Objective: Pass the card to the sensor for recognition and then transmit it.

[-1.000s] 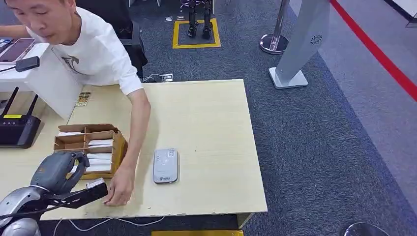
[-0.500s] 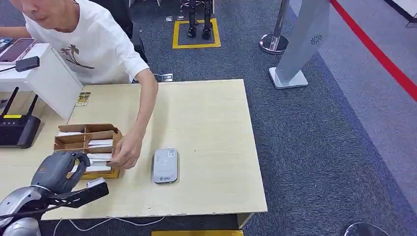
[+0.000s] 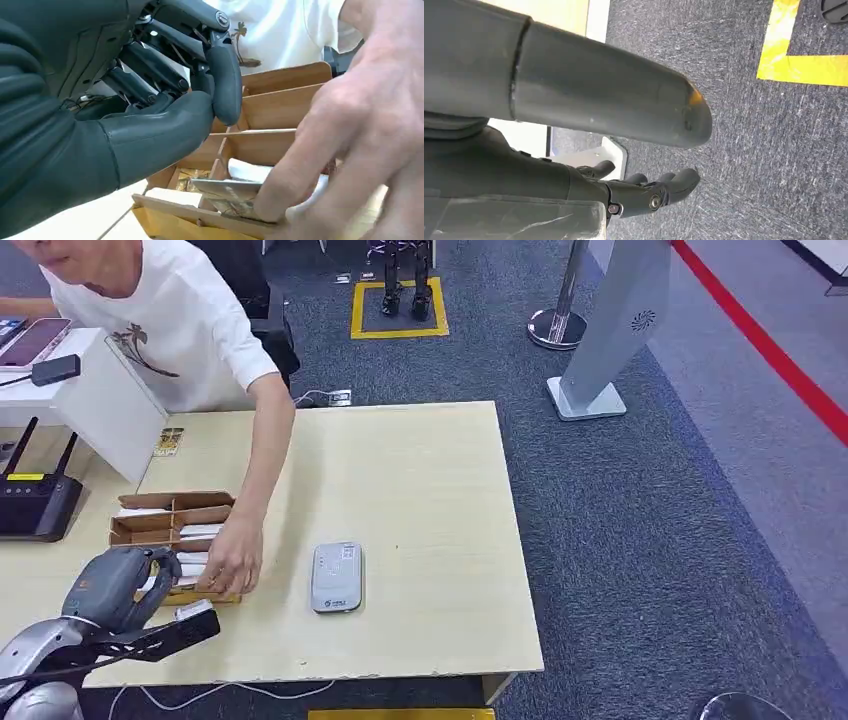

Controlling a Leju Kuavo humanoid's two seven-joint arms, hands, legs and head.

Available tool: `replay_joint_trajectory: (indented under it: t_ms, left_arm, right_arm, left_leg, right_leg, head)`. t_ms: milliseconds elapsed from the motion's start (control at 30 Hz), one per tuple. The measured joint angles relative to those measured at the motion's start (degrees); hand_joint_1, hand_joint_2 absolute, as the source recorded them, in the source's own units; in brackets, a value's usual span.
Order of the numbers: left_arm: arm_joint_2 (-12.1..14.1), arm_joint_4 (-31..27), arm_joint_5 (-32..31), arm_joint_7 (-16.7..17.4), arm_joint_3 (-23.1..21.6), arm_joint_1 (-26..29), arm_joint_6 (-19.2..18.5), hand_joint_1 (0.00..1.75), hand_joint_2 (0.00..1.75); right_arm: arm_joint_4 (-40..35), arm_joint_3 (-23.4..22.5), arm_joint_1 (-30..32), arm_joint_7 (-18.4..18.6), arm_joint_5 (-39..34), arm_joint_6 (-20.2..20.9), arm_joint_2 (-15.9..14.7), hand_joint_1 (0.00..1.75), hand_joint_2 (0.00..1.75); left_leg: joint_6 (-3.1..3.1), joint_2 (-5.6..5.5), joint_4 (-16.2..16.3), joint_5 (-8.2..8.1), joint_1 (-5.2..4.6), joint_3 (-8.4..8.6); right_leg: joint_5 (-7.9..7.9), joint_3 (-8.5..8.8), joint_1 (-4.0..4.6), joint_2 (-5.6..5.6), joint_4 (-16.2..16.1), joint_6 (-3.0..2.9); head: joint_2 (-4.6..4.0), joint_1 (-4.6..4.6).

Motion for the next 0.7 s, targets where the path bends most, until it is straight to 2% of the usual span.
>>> replay_joint_trajectory:
  t_ms: [33, 67, 100, 700]
  left_arm:
    - [0.00, 0.00, 0.00, 0.00, 0.02, 0.00, 0.00, 0.91, 1.75]
    - [0.00, 0.00, 0.00, 0.00, 0.04, -0.01, 0.00, 0.91, 1.75]
    - [0.00, 0.00, 0.00, 0.00, 0.04, -0.03, 0.00, 0.00, 1.75]
    - [0.04, -0.28, 0.52, -0.59, 0.68, -1.77, -0.61, 0.00, 1.75]
  right_arm:
    - [0.00, 0.00, 0.00, 0.00, 0.00, 0.02, 0.00, 0.00, 0.00]
    - [0.00, 0.00, 0.00, 0.00, 0.00, 0.07, 0.00, 0.00, 0.00]
    - [0.00, 0.00, 0.00, 0.00, 0.00, 0.07, 0.00, 0.00, 0.00]
    - [0.00, 0.00, -0.01, -0.17, 0.00, 0.44, -0.02, 0.00, 0.00]
  left_leg:
    - [0.00, 0.00, 0.00, 0.00, 0.00, 0.00]
    - [0.00, 0.00, 0.00, 0.00, 0.00, 0.00]
    - [0.00, 0.00, 0.00, 0.00, 0.00, 0.00]
    - [0.00, 0.01, 0.00, 0.00, 0.00, 0.01]
  right_leg:
    - [0.00, 0.00, 0.00, 0.00, 0.00, 0.00]
    - [0.00, 0.00, 0.00, 0.00, 0.00, 0.00]
    - [0.00, 0.00, 0.00, 0.00, 0.00, 0.00]
    - [0.00, 0.00, 0.00, 0.00, 0.00, 0.00]
  head:
    - [0.00, 0.00]
    - [0.00, 0.00]
    - [0.02, 0.00]
    - [0.00, 0.00]
